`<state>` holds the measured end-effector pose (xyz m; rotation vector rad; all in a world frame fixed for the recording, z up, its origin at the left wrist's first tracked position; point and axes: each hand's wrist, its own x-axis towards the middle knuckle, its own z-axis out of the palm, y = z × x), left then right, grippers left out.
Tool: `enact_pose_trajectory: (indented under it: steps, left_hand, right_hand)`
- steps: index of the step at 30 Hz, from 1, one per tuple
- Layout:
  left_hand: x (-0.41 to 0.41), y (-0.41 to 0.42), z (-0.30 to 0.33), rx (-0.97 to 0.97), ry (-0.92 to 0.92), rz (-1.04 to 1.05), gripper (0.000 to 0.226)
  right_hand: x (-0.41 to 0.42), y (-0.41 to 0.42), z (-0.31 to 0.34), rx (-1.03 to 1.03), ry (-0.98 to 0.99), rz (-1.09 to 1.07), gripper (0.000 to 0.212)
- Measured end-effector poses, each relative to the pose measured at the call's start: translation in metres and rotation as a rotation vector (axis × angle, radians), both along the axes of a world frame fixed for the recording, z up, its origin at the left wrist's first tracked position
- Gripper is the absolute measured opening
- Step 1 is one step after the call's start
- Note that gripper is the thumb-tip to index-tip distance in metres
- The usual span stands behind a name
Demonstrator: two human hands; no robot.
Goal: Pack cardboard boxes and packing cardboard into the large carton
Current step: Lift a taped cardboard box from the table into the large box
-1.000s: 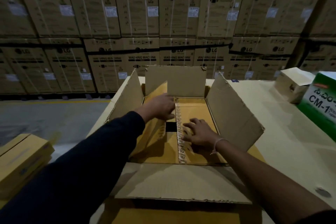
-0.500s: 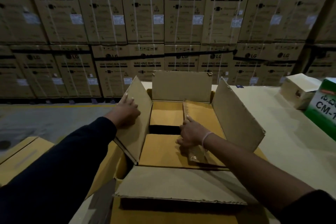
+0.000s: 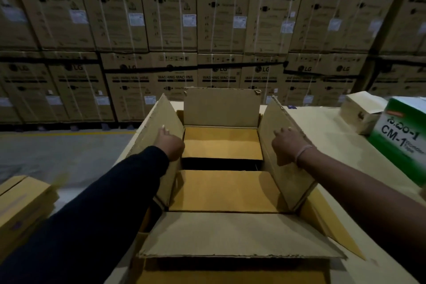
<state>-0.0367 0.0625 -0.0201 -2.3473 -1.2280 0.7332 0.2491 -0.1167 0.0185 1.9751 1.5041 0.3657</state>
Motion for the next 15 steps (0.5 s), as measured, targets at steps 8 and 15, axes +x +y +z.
enact_pose_trajectory:
  steps: [8, 15]
  left_hand:
    - [0.064, -0.014, -0.05, -0.558, -0.386, -0.013, 0.027]
    - [0.097, -0.015, -0.098, -0.533, -0.315, 0.083, 0.078]
  right_hand:
    - [0.013, -0.01, -0.047, -0.005, 0.0, 0.034, 0.041]
    - [0.031, -0.007, -0.048, 0.053, 0.174, 0.101, 0.058]
